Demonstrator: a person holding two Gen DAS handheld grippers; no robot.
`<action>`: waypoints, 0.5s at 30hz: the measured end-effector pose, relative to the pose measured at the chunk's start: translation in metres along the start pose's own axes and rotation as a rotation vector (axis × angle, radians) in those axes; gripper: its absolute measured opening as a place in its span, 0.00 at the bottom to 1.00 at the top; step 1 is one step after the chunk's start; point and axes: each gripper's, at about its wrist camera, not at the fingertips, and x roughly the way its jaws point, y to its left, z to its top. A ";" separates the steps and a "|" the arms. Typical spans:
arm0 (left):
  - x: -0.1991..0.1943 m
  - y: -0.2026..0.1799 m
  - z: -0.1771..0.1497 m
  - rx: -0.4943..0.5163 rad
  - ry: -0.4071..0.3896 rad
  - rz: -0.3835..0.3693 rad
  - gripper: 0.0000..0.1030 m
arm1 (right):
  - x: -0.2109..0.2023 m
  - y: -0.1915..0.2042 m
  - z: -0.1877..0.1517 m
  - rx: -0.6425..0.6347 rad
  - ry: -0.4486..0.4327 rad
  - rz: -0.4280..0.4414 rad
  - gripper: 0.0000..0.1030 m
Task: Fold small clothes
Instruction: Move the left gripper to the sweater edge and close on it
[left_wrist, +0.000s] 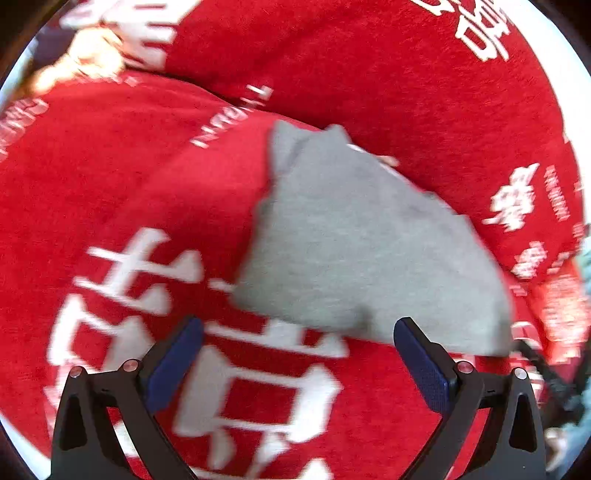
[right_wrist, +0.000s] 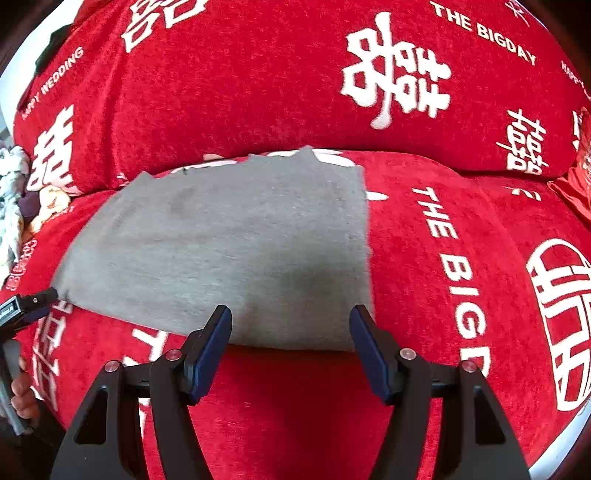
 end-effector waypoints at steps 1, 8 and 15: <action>0.002 0.000 0.002 -0.009 0.010 -0.061 1.00 | 0.000 0.007 0.002 -0.011 0.000 0.009 0.68; 0.024 0.014 0.025 -0.151 0.020 -0.340 0.99 | -0.001 0.038 0.010 -0.080 0.004 0.016 0.68; 0.051 0.026 0.023 -0.194 0.050 -0.381 0.17 | 0.019 0.075 0.042 -0.146 0.039 0.011 0.68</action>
